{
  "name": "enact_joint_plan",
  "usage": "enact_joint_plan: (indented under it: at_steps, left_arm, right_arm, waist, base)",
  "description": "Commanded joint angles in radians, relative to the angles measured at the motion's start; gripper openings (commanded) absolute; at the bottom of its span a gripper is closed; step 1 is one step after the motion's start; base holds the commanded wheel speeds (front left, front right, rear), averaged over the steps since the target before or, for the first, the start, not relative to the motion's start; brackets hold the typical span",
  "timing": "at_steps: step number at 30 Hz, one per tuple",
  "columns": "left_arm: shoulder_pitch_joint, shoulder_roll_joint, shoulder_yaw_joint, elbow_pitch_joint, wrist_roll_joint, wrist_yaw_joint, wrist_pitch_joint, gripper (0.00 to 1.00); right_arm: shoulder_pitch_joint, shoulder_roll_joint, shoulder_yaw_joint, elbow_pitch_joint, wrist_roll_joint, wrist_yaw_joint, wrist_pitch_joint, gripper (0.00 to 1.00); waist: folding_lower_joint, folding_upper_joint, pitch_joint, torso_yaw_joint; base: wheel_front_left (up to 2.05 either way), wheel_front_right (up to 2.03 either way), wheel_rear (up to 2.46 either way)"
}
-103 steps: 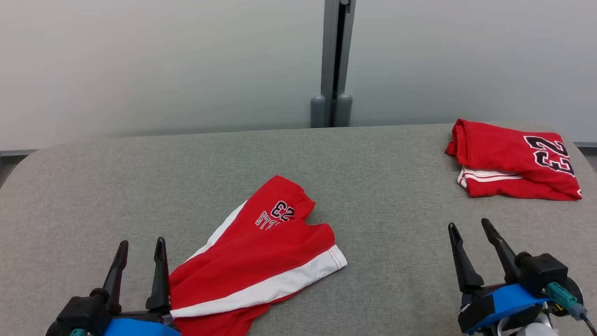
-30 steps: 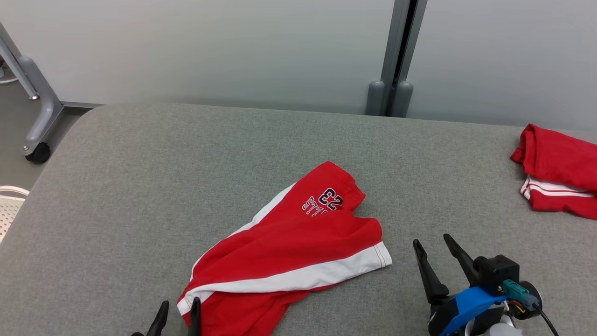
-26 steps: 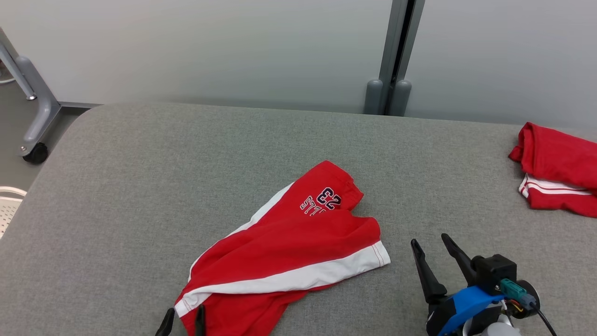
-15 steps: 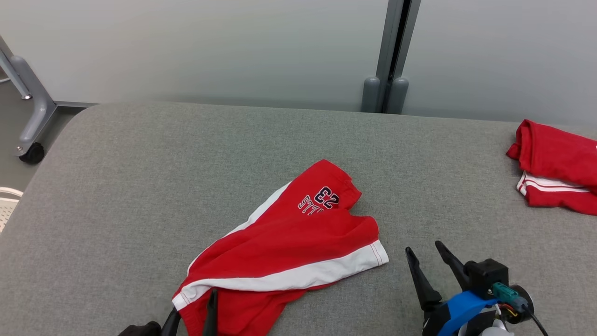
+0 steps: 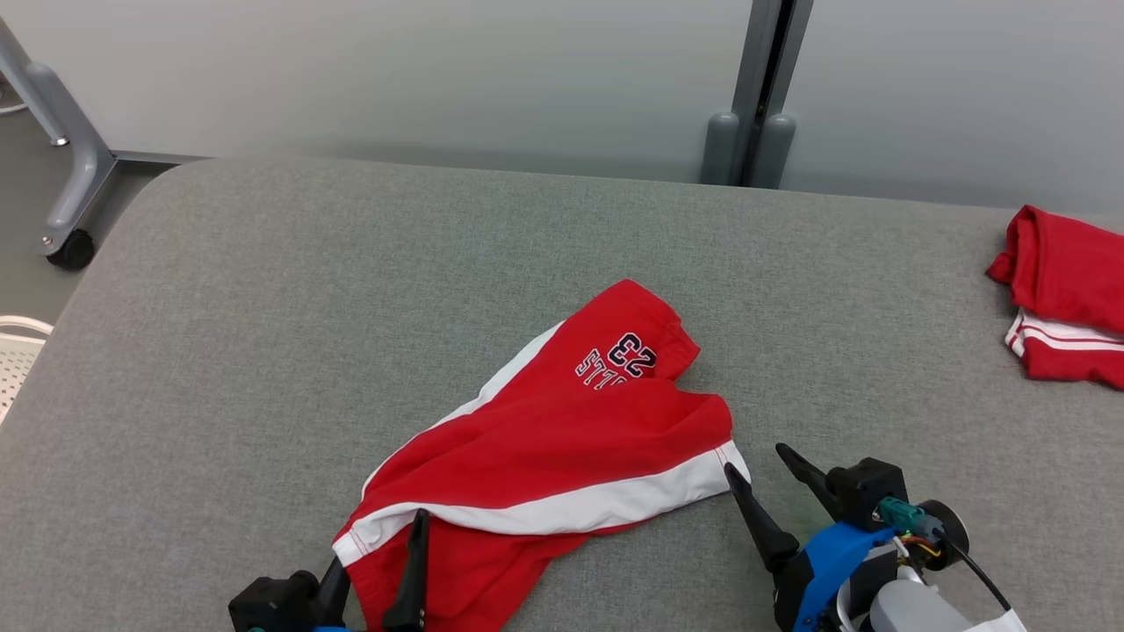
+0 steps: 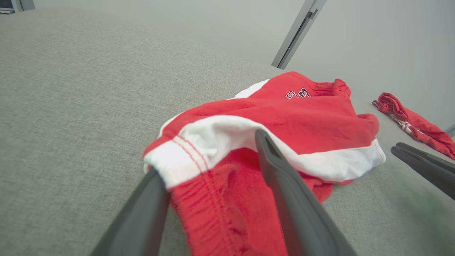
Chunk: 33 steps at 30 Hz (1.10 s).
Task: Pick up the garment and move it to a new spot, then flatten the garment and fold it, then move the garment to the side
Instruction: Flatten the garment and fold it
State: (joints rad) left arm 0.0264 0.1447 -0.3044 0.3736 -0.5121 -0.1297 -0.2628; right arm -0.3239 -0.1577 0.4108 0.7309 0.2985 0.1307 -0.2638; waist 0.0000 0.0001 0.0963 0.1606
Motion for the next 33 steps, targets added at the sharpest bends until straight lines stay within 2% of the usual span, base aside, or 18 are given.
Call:
enact_joint_plan:
  at_steps: [1, 10, 16, 17, 18, 19, 20, 21, 26, 33]
  left_arm:
    - [-0.024, 0.001, -0.004, -0.005, -0.002, -0.002, -0.002, 1.0]
    - [-0.052, -0.01, -0.029, -0.01, 0.001, -0.002, -0.002, 1.0]
    - [-0.058, -0.013, -0.04, -0.011, 0.002, -0.002, -0.002, 1.0]
    - [-0.059, -0.014, -0.041, -0.01, 0.001, -0.002, -0.002, 1.0]
    - [-0.061, -0.014, -0.042, -0.009, 0.0, -0.002, -0.002, 1.0]
    - [-0.063, -0.015, -0.044, -0.007, -0.002, -0.002, -0.002, 0.98]
    - [-0.065, -0.015, -0.045, -0.006, -0.005, -0.002, -0.002, 0.38]
    - [-0.068, -0.014, -0.049, -0.007, -0.008, -0.002, -0.002, 0.0]
    - [-0.077, -0.004, -0.049, -0.008, -0.014, -0.002, -0.002, 0.0]
    - [-0.09, 0.01, -0.016, -0.063, -0.011, -0.002, -0.002, 0.0]
  right_arm:
    - [-0.028, -0.012, 0.014, 0.01, 0.017, 0.0, 0.0, 1.0]
    - [-0.103, -0.045, 0.152, 0.077, 0.1, 0.0, 0.0, 1.0]
    - [-0.119, -0.057, 0.222, 0.064, 0.155, 0.0, 0.0, 1.0]
    - [-0.122, -0.059, 0.237, 0.069, 0.164, 0.0, 0.0, 0.85]
    - [-0.127, -0.063, 0.248, 0.075, 0.172, 0.0, 0.0, 0.27]
    - [-0.134, -0.063, 0.258, 0.076, 0.18, 0.0, 0.0, 0.0]
    - [-0.142, -0.062, 0.264, 0.065, 0.188, 0.0, 0.0, 0.0]
    - [-0.145, -0.066, 0.267, 0.058, 0.195, 0.0, 0.0, 0.0]
    - [-0.142, -0.08, 0.267, 0.012, 0.201, 0.0, 0.0, 0.0]
    - [-0.091, -0.1, 0.169, -0.121, 0.176, 0.0, -0.001, 0.0]
  waist:
    - [0.0, -0.0001, 0.011, 0.01]
    - [0.0, -0.0001, 0.045, 0.046]
    - [0.0, -0.0001, 0.057, 0.059]
    - [0.0, -0.0001, 0.058, 0.06]
    - [0.0, -0.0001, 0.06, 0.062]
    - [0.0, -0.0001, 0.061, 0.064]
    - [0.0, -0.0001, 0.062, 0.064]
    - [0.0, -0.0001, 0.064, 0.063]
    - [0.0, -0.0001, 0.061, 0.058]
    - [0.0, -0.0001, 0.035, 0.04]
  base:
    - [0.0, 0.0, 0.0]
    - [0.0, 0.0, 0.0]
    - [0.0, 0.0, 0.0]
    - [0.0, 0.0, 0.0]
    - [0.0, 0.0, 0.0]
    - [0.0, 0.0, 0.0]
    - [0.0, 0.0, 0.0]
    - [0.0, 0.0, 0.0]
    - [0.0, 0.0, 0.0]
    - [0.0, 0.0, 0.0]
